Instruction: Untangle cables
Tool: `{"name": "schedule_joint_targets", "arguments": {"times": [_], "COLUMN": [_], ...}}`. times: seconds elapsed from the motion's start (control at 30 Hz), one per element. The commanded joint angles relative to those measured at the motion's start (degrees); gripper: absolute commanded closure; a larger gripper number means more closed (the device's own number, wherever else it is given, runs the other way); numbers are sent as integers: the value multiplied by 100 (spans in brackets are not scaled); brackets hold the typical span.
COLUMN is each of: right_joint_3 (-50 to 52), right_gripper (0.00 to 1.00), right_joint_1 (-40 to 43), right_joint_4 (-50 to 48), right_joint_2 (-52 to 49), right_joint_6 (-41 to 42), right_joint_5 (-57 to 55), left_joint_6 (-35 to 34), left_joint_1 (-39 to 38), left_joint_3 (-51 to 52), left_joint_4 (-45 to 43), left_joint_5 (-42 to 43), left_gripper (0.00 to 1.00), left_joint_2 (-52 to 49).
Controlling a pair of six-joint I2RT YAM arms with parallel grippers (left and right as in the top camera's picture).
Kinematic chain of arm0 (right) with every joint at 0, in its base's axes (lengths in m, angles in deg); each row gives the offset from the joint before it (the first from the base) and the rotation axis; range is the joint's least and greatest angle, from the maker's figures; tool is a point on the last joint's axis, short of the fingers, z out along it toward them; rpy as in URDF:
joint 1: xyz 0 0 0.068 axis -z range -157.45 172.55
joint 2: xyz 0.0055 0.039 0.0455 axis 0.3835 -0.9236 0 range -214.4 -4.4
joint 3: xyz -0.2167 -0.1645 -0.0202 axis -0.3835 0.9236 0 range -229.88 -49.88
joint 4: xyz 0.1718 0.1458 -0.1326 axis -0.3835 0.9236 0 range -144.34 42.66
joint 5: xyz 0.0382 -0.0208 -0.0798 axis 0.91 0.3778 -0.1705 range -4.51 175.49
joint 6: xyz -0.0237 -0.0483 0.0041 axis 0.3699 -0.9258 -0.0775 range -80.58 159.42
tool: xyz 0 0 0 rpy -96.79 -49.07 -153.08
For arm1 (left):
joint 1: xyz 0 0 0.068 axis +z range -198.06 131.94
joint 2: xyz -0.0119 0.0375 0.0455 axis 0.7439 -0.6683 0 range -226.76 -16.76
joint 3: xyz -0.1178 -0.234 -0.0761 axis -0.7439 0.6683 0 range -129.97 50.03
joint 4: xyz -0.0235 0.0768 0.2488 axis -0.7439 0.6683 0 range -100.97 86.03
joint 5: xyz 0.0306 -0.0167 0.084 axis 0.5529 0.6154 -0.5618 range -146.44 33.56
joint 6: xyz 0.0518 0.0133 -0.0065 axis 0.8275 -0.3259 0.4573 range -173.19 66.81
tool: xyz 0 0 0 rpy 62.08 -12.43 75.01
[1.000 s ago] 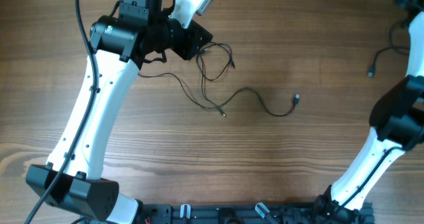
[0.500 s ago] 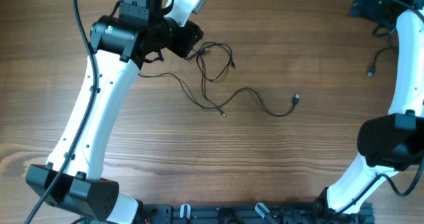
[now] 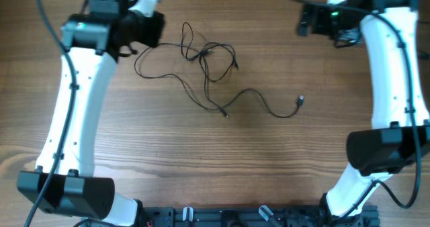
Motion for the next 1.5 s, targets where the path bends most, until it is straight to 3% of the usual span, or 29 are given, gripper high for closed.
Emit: {"name": "schedule_joint_targets", "arguments": {"times": [0.0,0.07,0.53,0.93,1.07,1.2,1.47], "right_joint_3": [-7,-2,2,2,2,2,2], "right_gripper": [3,7,7,10,21,12,10], "right_joint_1": [-595,-852,-2356,-2874,-2894,-2892,-2865], "right_joint_4": [-116,-179,-590,-1248,-1659,-2332,-3488], "right_joint_2": [149,146,-529,-1692,-2000,-2245,-2911], "right_joint_6": [155,229,645,1182,730,595,850], "right_joint_5": [125,107,-275,-339,-52,17,623], "left_joint_6": [-162,-177,-264,-262,-262,-262,-262], "left_joint_1": [481,608,673,673,673,673,673], "left_joint_3": [-4,-7,-7,-7,-7,-4,-7], "left_joint_4": [4,4,-24,-42,-44,-48,-35], "left_joint_5": [-31,26,85,83,83,83,83], "left_gripper": [63,63,56,55,54,54,54], "left_joint_2": [138,138,127,127,127,127,127]}}
